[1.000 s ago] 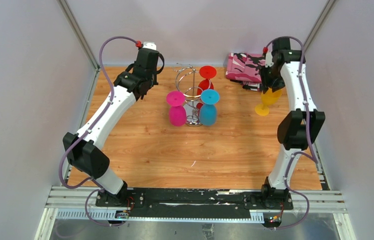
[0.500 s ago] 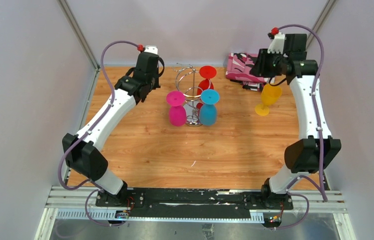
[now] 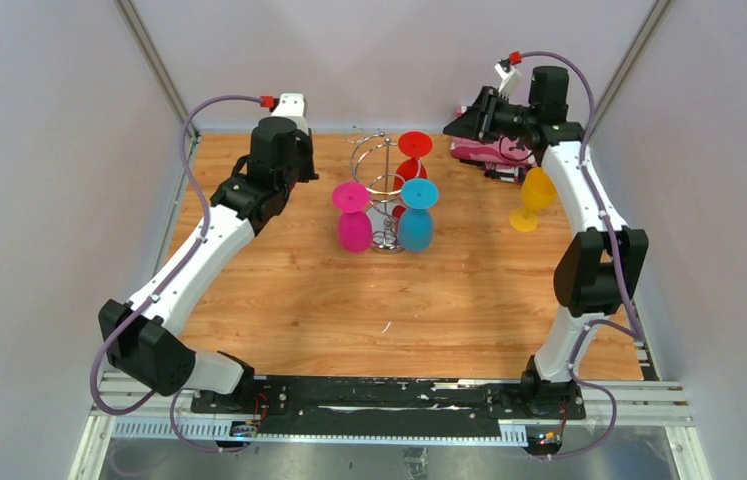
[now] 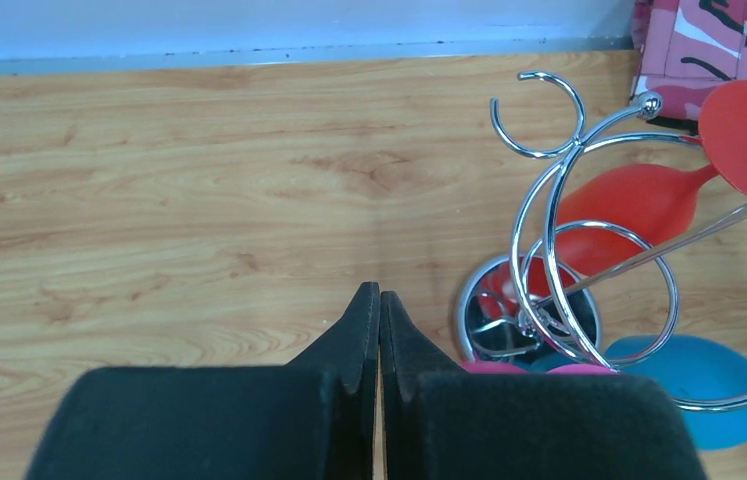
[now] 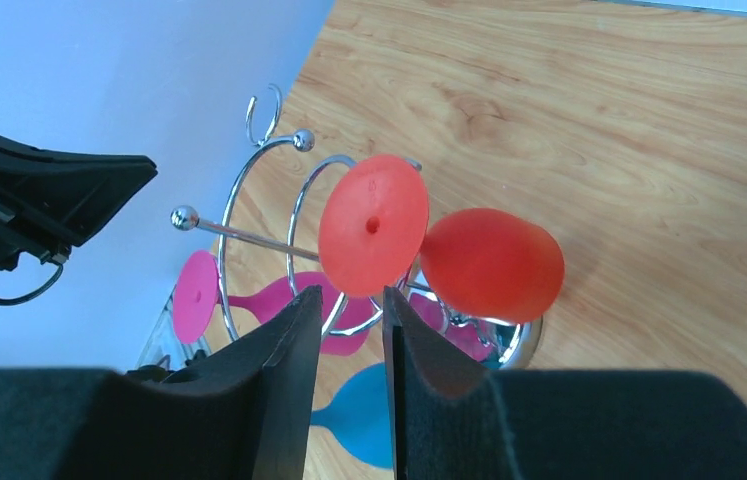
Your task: Take the wine glass off the wine glass rack
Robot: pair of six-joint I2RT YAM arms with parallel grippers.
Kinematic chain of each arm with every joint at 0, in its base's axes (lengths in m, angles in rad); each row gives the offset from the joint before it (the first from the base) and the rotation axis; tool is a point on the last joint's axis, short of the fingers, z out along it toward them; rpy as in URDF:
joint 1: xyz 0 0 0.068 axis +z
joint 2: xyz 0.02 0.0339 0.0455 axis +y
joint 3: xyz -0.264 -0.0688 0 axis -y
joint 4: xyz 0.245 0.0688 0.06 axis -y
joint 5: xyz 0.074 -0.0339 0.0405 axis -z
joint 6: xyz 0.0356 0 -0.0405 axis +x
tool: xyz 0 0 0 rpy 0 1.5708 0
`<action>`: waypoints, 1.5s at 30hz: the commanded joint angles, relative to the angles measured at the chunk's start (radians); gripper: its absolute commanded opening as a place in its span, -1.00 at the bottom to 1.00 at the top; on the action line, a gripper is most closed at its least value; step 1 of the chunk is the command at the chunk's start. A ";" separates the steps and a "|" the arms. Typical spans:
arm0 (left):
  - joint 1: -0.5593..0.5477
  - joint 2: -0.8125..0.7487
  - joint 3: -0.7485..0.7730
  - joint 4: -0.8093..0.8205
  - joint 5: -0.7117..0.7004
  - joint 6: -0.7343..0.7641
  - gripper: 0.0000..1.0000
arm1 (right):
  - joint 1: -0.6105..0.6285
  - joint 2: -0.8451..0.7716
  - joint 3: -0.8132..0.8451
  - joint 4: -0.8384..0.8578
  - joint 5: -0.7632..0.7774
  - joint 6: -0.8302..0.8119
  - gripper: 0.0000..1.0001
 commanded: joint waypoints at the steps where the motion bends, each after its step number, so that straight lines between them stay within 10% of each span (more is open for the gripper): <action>1: -0.007 0.000 0.002 0.024 0.000 0.015 -1.00 | 0.024 0.086 0.067 0.077 -0.083 0.084 -0.32; 45: -0.007 -0.010 -0.017 0.018 -0.042 0.039 -1.00 | 0.089 0.202 0.104 0.076 -0.056 0.084 -0.40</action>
